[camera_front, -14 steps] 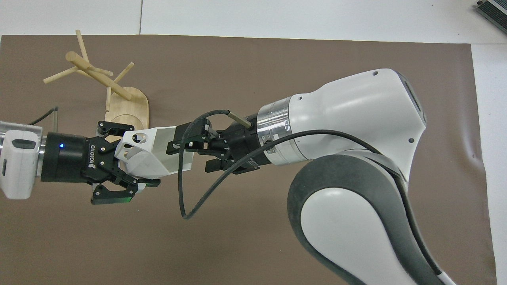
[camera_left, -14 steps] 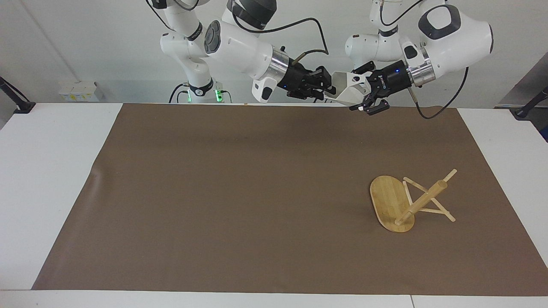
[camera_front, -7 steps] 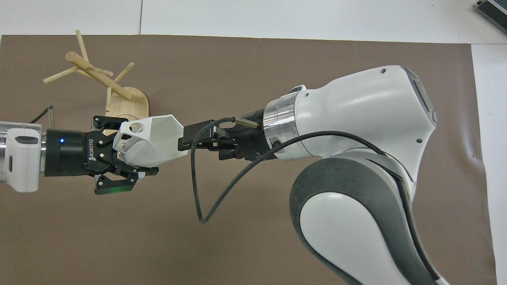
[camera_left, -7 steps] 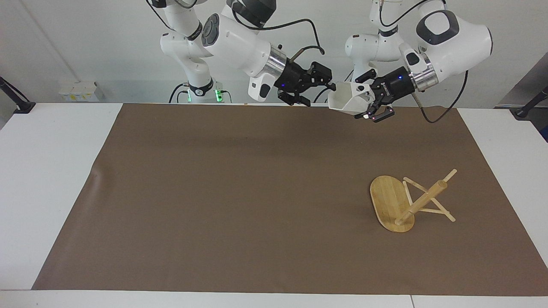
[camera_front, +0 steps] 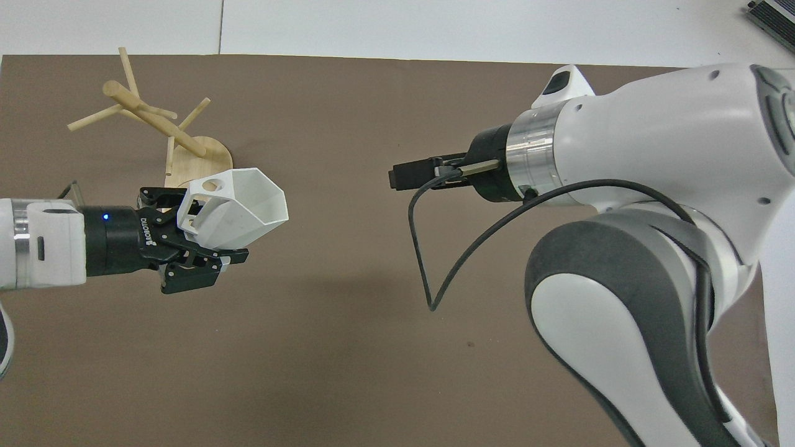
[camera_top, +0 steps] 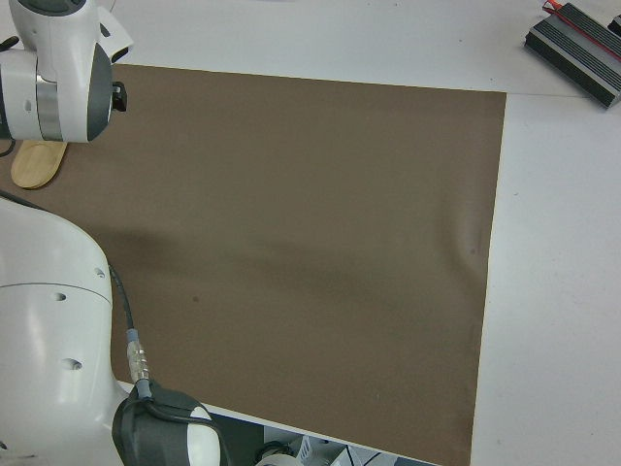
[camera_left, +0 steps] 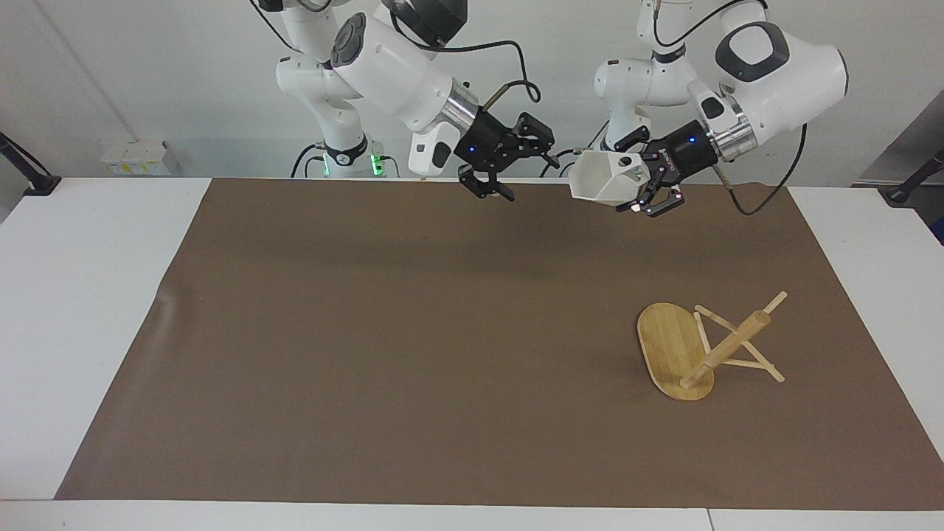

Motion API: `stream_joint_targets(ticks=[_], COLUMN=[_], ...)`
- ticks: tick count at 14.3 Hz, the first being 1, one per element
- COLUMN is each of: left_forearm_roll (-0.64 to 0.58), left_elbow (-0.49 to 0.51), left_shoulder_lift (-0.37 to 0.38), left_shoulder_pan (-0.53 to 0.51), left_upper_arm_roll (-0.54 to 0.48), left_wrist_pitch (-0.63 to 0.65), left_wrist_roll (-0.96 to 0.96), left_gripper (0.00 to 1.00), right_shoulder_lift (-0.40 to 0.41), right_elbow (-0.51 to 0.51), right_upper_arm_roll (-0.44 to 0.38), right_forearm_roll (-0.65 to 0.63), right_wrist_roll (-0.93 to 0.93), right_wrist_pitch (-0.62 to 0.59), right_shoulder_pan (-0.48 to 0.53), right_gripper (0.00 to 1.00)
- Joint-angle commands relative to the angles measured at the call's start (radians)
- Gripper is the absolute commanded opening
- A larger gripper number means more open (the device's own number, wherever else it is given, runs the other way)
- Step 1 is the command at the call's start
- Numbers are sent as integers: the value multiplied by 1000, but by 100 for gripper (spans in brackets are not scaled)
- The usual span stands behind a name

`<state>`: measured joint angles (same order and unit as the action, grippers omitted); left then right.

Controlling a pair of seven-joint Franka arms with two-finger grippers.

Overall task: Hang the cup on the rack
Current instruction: 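Carry the cup toward the rack while the right gripper withdraws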

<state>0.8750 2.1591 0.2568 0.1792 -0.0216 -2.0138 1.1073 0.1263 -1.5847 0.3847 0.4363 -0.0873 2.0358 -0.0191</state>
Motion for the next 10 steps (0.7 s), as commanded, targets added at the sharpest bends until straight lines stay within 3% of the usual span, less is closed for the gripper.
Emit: stream_joint_targets(ticks=[1, 3, 7, 10], left_forearm_roll=[-74, -170, -307, -482], left_elbow=[67, 71, 76, 36], left_shoulder_lift=[55, 49, 16, -43], left_shoulder_pan=[16, 16, 16, 16], left_upper_arm_roll=[29, 72, 108, 108], left_wrist_pitch=[-80, -156, -279, -322], left_wrist_roll=[-218, -399, -580, -749], left_gripper=[0, 0, 0, 0], right_shoulder_lift=[-25, -31, -97, -125], right_elbow=[-21, -26, -28, -24], right_upper_arm_roll=[-90, -168, -320, -420], right_forearm_roll=[-76, -113, -152, -278], right_wrist_roll=[23, 47, 78, 81], right_wrist_pitch=[-54, -87, -296, -321], right_shoulder_pan=[10, 10, 11, 11], right_gripper=[100, 100, 100, 100])
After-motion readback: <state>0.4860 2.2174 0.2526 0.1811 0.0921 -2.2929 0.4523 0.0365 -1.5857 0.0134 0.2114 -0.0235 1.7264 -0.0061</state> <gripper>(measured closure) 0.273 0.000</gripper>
